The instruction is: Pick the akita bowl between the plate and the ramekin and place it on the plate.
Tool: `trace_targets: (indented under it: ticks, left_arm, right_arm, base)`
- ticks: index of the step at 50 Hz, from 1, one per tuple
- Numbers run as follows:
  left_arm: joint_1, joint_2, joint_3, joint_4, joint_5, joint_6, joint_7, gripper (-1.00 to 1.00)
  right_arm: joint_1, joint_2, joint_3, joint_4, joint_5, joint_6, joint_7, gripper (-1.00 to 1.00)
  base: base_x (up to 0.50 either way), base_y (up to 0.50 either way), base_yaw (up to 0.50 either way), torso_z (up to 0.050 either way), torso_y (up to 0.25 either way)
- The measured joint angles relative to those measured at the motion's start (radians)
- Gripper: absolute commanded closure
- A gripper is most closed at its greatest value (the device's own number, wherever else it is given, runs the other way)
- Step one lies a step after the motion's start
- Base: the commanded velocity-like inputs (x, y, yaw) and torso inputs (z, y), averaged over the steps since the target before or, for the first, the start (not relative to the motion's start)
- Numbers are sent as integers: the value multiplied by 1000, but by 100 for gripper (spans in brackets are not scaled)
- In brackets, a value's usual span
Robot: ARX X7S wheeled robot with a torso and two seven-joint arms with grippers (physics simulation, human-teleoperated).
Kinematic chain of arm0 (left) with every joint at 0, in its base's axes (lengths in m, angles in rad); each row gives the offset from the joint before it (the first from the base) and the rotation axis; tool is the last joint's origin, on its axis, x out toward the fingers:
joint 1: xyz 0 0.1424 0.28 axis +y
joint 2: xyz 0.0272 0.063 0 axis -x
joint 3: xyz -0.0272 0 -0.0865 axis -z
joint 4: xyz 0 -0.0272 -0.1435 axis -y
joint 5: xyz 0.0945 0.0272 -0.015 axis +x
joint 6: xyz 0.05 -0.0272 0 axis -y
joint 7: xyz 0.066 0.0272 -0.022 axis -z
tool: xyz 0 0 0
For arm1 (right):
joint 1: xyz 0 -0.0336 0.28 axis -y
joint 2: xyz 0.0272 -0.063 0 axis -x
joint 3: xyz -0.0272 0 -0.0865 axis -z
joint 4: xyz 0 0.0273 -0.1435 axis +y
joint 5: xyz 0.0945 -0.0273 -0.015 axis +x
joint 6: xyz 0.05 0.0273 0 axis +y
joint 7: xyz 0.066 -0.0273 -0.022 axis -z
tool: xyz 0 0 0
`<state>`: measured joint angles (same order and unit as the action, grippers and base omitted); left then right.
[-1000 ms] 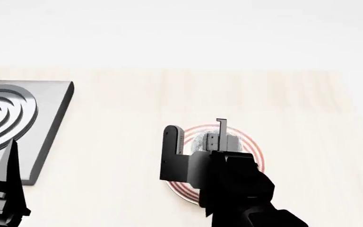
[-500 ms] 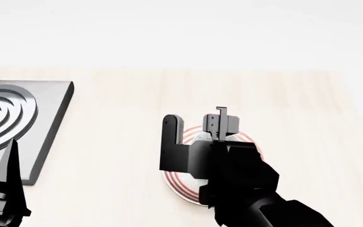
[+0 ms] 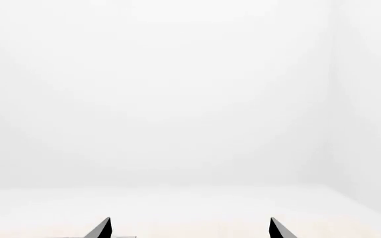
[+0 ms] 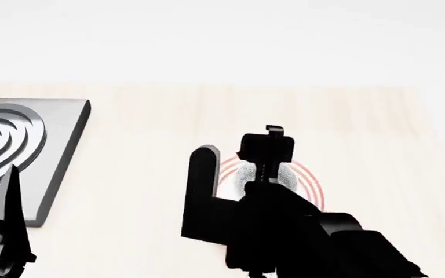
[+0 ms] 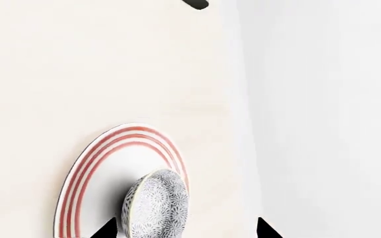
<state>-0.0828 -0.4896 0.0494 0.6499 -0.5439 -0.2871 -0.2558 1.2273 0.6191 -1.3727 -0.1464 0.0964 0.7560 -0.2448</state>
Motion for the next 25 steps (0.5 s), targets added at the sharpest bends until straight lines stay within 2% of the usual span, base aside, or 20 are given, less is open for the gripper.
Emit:
trace_targets:
  ticks: [10, 17, 25]
  left_arm:
    - [-10, 9, -20, 6, 5, 21, -18, -100]
    - [-11, 24, -32, 14, 17, 53, -31, -100]
    - [-2, 50, -51, 0, 22, 108, -33, -100]
  right_arm:
    - [-192, 244, 204, -400, 95, -51, 306, -100]
    - [-367, 396, 343, -541, 192, -250, 550, -100]
    - [-561, 541, 414, -620, 224, -534, 763, -100]
  base:
    - [0, 0, 0, 0, 0]
    - [0, 0, 0, 0, 0]
    - [0, 0, 0, 0, 0]
